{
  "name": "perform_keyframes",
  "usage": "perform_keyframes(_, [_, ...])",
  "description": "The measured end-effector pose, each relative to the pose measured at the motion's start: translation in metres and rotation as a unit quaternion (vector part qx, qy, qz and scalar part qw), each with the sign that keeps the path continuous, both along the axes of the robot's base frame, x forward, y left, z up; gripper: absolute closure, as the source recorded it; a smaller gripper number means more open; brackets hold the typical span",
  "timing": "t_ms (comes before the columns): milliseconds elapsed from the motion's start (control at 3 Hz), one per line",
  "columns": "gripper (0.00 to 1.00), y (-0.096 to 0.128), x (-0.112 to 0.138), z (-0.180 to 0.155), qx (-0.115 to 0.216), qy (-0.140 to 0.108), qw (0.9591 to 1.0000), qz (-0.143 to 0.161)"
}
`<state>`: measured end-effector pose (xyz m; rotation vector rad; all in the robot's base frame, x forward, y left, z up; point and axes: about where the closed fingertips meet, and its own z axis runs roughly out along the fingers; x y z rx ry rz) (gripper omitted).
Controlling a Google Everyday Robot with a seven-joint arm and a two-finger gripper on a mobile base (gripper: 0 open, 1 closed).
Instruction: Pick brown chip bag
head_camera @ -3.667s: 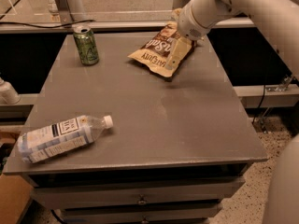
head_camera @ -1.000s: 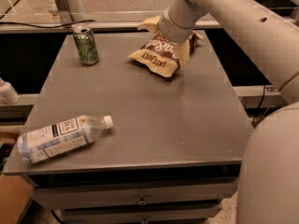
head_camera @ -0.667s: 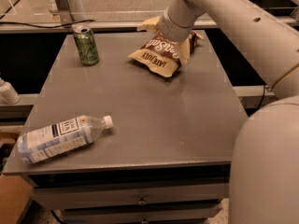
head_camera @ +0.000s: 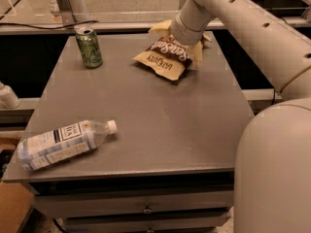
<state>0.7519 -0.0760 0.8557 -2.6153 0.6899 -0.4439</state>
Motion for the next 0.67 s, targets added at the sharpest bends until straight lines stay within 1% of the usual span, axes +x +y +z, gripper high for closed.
perform_keyframes(333, [0.00,-0.0028,0.0023,-0.0111,0.007,0.005,0.9999,-0.005])
perform_keyframes(667, [0.15,-0.0032,0.0036,-0.0158,0.014,0.008,0.9998,-0.009])
